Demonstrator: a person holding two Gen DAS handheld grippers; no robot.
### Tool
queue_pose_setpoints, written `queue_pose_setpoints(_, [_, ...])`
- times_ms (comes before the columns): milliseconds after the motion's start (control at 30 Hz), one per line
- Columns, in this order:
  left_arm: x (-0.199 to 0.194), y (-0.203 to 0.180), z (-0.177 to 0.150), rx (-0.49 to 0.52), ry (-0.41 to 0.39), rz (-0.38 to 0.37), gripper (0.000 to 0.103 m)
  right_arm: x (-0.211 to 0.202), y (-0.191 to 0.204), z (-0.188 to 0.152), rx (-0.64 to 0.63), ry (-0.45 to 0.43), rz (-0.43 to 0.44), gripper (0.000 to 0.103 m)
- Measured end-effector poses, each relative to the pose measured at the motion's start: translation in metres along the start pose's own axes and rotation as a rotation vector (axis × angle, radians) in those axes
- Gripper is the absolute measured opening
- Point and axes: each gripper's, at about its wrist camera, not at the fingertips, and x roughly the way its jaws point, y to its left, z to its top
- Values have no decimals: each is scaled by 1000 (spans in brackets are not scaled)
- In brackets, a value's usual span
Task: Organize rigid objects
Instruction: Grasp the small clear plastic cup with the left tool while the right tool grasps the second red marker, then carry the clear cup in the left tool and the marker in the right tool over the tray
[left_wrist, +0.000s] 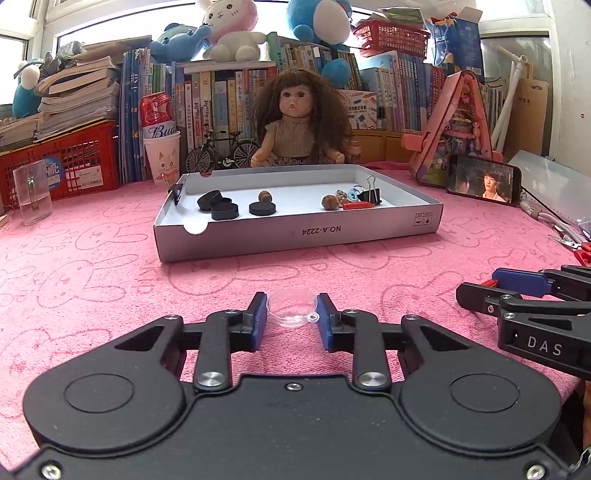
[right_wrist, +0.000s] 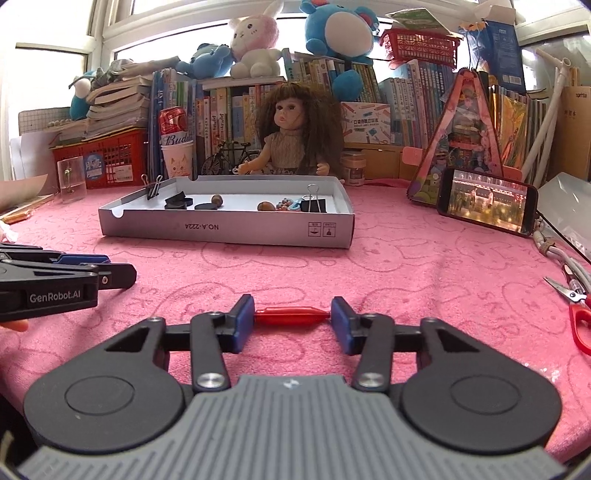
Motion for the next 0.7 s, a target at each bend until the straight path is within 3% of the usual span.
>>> queue_pose_setpoints(700, [2, -9, 21, -38, 15, -10, 27, 8, 6, 18, 18, -18, 14, 49])
